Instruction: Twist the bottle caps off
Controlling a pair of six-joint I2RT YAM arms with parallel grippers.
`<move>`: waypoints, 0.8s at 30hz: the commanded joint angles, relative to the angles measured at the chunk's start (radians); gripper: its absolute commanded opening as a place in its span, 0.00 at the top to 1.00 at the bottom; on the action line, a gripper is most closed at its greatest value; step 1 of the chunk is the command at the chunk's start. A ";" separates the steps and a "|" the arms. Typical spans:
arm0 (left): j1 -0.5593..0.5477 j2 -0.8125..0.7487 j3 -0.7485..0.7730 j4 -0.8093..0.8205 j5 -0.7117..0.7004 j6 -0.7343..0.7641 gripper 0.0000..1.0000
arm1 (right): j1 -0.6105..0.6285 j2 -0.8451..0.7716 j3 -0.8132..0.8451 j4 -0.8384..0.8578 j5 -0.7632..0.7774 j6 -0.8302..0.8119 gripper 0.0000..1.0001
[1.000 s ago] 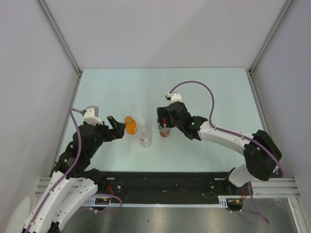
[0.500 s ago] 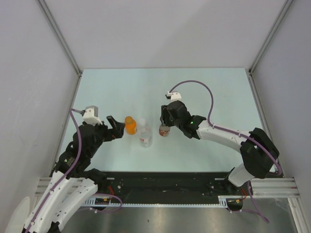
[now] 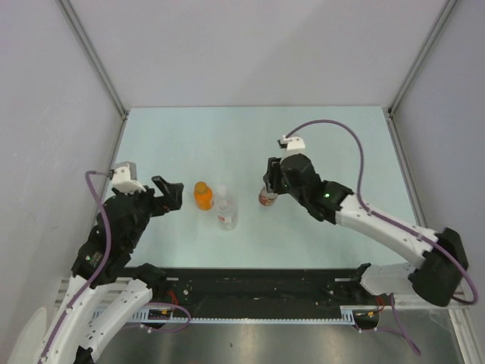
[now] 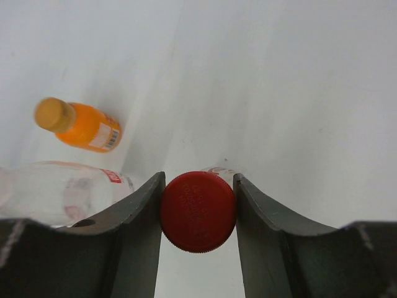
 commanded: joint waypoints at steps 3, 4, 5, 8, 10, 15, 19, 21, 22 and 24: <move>-0.004 0.053 0.248 0.097 0.010 0.103 0.00 | 0.010 -0.252 0.126 -0.180 0.098 0.003 1.00; -0.004 0.068 0.270 0.111 0.103 0.105 0.00 | 0.011 -0.272 0.148 -0.201 0.094 0.013 1.00; -0.004 0.083 0.287 0.153 0.166 0.105 0.00 | 0.010 -0.293 0.159 -0.208 0.068 0.019 1.00; -0.004 0.178 0.324 0.262 0.459 0.084 0.00 | 0.002 -0.346 0.225 -0.244 -0.012 0.044 1.00; -0.005 0.254 0.333 0.325 0.608 0.047 0.00 | -0.007 -0.367 0.259 -0.272 -0.060 0.062 1.00; -0.044 0.323 0.356 0.523 0.777 0.040 0.00 | -0.114 -0.392 0.354 -0.298 -0.305 0.141 1.00; -0.047 0.406 0.454 0.507 0.914 0.070 0.00 | -0.226 -0.404 0.363 -0.232 -0.535 0.236 1.00; -0.051 0.461 0.491 0.508 0.989 0.041 0.00 | -0.275 -0.398 0.363 -0.200 -0.655 0.279 1.00; -0.053 0.481 0.500 0.514 1.014 0.035 0.00 | -0.286 -0.392 0.363 -0.174 -0.716 0.289 1.00; -0.053 0.528 0.522 0.523 1.082 0.022 0.00 | -0.308 -0.386 0.363 -0.136 -0.770 0.300 1.00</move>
